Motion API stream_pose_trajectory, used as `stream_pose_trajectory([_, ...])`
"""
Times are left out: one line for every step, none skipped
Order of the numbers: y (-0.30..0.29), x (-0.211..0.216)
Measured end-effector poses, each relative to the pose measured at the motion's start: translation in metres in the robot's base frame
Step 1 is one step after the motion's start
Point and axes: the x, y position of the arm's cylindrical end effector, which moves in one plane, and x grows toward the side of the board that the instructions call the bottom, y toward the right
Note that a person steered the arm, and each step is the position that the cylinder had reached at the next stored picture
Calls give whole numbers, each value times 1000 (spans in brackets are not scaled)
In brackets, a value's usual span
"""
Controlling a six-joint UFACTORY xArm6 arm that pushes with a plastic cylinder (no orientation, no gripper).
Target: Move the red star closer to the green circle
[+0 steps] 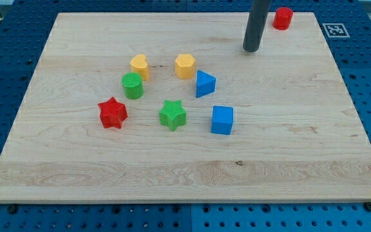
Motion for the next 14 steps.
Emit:
stream_pose_trajectory([0, 0])
stream_pose_trajectory([-16, -9])
stream_pose_trajectory([-89, -19])
stream_pose_trajectory([-191, -20])
stream_pose_trajectory([-289, -16])
stream_pose_trajectory([-356, 23])
stream_pose_trajectory([-392, 83])
stream_pose_trajectory([-392, 151])
stream_pose_trajectory([-374, 212])
stream_pose_trajectory([-325, 222])
stream_pose_trajectory([-289, 216])
stream_pose_trajectory([-281, 213])
stream_pose_trajectory([-275, 201])
stream_pose_trajectory([-275, 189])
